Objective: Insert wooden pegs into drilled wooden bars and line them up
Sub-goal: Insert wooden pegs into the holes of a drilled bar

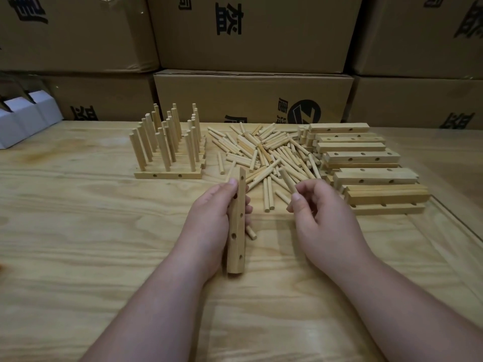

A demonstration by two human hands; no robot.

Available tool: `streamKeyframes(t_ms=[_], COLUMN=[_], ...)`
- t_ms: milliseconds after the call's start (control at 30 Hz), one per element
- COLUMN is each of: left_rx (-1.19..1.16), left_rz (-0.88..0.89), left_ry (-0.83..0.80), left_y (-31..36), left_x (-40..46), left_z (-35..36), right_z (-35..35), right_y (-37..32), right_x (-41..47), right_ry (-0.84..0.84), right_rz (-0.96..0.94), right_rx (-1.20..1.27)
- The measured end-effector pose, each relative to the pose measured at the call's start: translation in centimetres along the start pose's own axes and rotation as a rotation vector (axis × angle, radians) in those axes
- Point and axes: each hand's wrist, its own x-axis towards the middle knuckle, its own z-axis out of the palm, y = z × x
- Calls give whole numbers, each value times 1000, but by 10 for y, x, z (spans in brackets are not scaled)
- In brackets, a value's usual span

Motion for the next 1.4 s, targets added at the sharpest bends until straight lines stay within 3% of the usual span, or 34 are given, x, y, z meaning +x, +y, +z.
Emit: streamKeyframes(t_ms=[200,500,800,1267,1400], left_rx=[34,130,106,197,246], left_rz=[62,35,30,60,24], left_ry=[138,29,39,-59,-22], left_y=[1,2,4,11,15], left_x=[0,-3,-4,-13,-16], left_z=[-2,0,1,3,5], right_z=[-3,-1,-1,-1,-1], right_y=[-2,-5,-6,-4,-6], right_x=[-2,-3,-5,-1,-2], right_ry=[73,102,19,54,75], right_rz=[-80,-206,-291,-288,-316], right_rx=[113,127,154,116,89])
